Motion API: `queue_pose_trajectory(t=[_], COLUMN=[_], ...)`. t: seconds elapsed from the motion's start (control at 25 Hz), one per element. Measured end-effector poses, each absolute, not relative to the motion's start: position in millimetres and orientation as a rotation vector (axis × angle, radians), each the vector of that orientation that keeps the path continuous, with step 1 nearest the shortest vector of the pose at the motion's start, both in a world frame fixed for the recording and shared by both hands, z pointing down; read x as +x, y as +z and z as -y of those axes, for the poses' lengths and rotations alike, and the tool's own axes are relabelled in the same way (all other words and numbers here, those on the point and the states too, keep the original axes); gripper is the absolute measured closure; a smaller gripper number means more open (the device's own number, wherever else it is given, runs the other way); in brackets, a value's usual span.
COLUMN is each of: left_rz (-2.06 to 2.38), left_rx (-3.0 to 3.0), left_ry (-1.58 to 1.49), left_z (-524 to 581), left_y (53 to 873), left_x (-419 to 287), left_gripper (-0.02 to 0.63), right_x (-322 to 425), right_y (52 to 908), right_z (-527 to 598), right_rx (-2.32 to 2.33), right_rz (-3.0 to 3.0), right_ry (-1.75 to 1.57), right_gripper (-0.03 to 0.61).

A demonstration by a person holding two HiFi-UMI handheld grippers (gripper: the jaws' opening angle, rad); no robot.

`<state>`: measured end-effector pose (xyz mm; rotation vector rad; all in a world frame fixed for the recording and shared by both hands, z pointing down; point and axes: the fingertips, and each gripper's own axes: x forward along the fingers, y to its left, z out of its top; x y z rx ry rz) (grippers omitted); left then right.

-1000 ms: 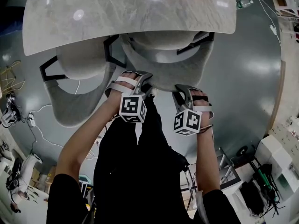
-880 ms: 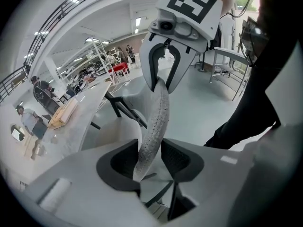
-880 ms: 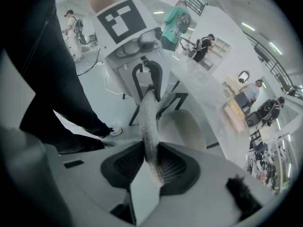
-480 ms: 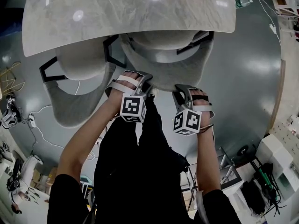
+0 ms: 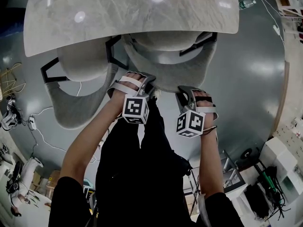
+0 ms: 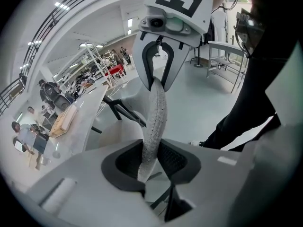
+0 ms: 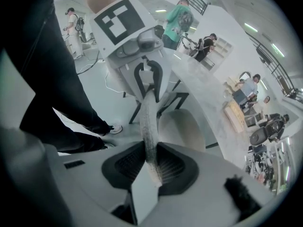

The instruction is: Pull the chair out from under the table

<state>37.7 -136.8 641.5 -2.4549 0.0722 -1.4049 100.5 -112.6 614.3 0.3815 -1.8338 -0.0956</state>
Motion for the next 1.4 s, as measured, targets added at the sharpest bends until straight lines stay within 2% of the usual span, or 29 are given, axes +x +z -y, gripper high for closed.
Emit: queue_pose_trajectory(t=[1.4], left_rz=[-0.068], left_rx=[-2.441], left_ry=[-1.419], left_z=[116], left_y=[641], left_x=[32], left_gripper=[0.512], right_x=[93], right_y=[613], right_z=[87], right_rx=[0.371], right_rz=[1.847], right_ry=[-0.081], right_gripper=[0.497])
